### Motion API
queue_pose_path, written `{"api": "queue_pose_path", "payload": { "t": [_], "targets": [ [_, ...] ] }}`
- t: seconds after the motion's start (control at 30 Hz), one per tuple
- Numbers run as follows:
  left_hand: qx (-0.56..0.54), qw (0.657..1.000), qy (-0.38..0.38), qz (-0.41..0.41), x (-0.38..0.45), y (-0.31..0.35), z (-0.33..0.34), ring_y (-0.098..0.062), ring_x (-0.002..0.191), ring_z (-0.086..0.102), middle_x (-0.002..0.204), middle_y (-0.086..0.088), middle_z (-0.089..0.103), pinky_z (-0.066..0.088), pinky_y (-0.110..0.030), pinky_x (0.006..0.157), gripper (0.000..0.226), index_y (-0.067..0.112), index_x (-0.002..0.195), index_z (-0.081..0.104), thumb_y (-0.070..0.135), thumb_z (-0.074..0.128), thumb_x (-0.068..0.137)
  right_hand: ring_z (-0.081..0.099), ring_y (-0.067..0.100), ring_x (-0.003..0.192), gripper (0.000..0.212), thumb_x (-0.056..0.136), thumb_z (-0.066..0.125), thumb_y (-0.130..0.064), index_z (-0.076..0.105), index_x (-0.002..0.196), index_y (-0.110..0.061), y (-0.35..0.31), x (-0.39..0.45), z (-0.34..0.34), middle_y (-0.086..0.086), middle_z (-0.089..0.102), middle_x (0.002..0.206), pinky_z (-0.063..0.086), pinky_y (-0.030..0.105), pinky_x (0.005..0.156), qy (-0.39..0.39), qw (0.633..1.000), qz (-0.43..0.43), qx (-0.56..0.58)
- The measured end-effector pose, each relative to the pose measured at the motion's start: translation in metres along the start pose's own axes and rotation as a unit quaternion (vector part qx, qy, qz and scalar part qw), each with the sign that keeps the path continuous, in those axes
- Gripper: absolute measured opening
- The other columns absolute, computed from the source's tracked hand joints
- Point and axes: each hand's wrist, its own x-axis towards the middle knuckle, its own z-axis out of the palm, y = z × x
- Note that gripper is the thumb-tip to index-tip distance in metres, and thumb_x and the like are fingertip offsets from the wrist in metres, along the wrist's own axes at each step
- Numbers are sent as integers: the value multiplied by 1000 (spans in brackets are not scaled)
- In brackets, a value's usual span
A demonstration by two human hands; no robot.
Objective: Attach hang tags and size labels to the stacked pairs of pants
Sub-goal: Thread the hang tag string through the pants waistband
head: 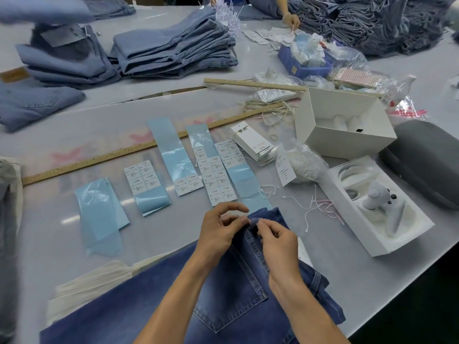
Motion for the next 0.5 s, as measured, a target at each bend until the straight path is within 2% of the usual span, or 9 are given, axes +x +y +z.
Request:
{"api": "queue_pose_path", "payload": {
  "t": [0.07, 0.17, 0.33, 0.43, 0.5],
  "targets": [
    [2, 1000, -11, 1, 1, 4, -5, -20, 89, 75, 99, -9, 76, 55, -22, 79, 21, 25, 94, 78, 4, 78, 87, 71, 5, 84, 12, 95, 70, -21, 80, 88, -23, -2, -1, 1, -9, 77, 87, 55, 23, 77, -18, 1000, 4, 7],
    [24, 999, -27, 3, 2, 12, -11, -18, 93, 75, 110, 2, 72, 56, -22, 80, 19, 23, 95, 80, 6, 80, 85, 74, 8, 91, 7, 93, 73, -19, 80, 94, -21, -3, -3, 4, -7, 79, 91, 57, 26, 83, -10, 999, 7, 32],
    [61, 996, -58, -27, 1, 17, -15, -12, 85, 73, 92, -6, 77, 55, -20, 78, 8, 4, 93, 79, 0, 73, 90, 73, 6, 91, 11, 93, 72, -15, 80, 94, -22, -3, -7, 9, -7, 79, 92, 56, 28, 88, -2, 999, 17, 47],
    [115, 993, -36, -15, -1, 19, -13, -10, 78, 70, 86, -4, 77, 55, -23, 76, 8, 9, 90, 80, 3, 75, 88, 74, 8, 91, 12, 92, 73, -14, 81, 87, -21, -5, -6, 8, -5, 79, 91, 57, 32, 91, -9, 998, 22, 50],
    [162, 986, -19, 25, -1, 20, -10, -14, 80, 71, 84, 1, 75, 56, -26, 76, 10, 13, 87, 81, 5, 76, 87, 74, 13, 93, 12, 91, 74, -15, 82, 86, -23, -8, -5, 6, -2, 79, 91, 57, 37, 93, -20, 998, 25, 49]
  ]
}}
